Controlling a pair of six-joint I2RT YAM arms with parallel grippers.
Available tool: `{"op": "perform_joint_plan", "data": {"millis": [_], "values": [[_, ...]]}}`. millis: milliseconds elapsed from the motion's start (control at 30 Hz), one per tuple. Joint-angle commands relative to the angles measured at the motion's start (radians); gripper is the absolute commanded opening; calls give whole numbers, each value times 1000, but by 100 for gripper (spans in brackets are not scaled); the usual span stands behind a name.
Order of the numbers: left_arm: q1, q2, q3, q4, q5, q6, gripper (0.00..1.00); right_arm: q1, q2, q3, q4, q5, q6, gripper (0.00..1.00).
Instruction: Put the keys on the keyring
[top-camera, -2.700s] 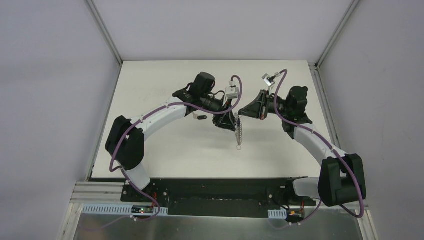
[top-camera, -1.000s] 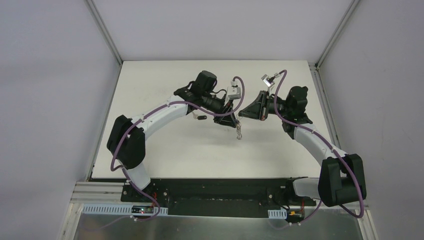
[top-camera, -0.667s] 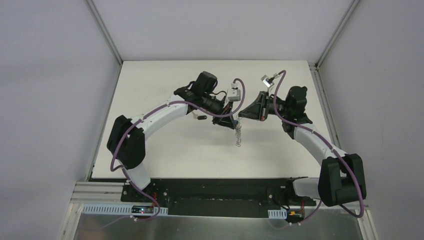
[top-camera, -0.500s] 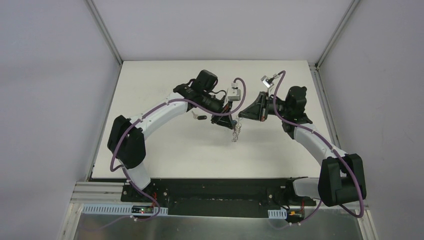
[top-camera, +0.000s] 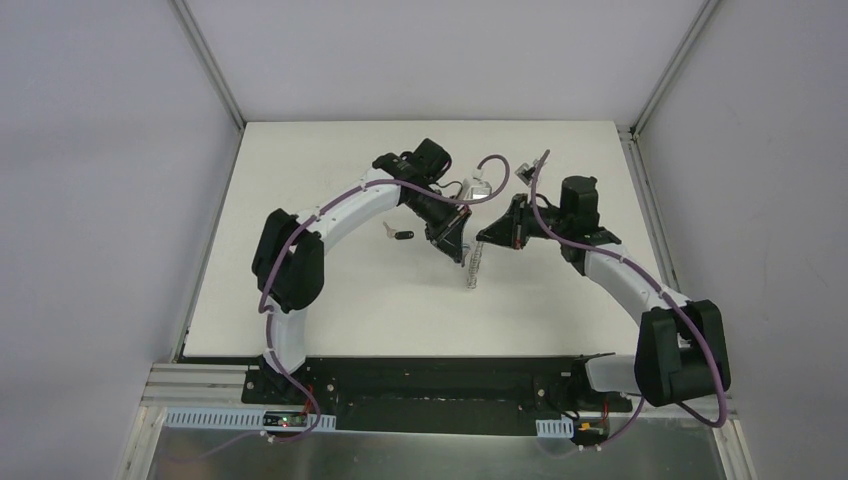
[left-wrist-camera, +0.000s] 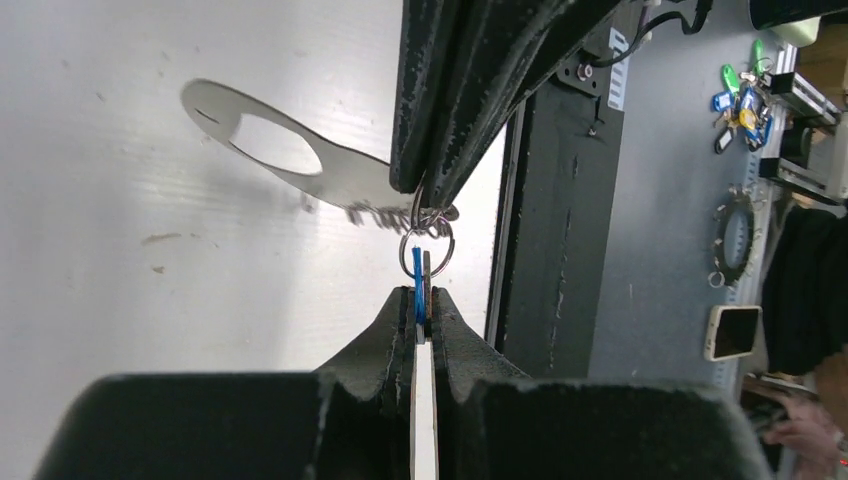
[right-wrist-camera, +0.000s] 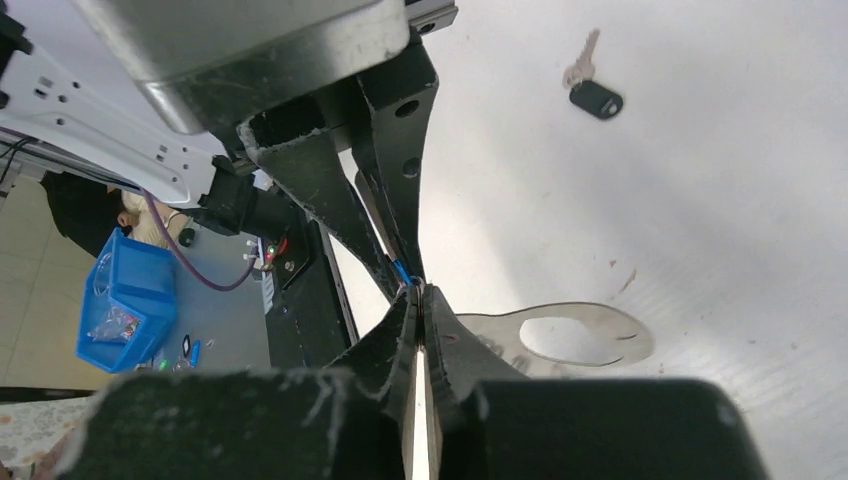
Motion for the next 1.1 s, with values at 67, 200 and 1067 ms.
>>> {"op": "perform_joint_plan", "data": {"millis": [67, 200, 1067], "values": [[26, 23, -31, -96, 14, -48, 0, 13, 53, -49, 70, 61, -5, 14], [48, 20, -63, -101, 15, -45, 0, 3, 54, -48, 69, 70, -7, 24], [169, 96, -150, -387, -238, 54, 0, -80, 9, -49, 62, 70, 4, 51]]}}
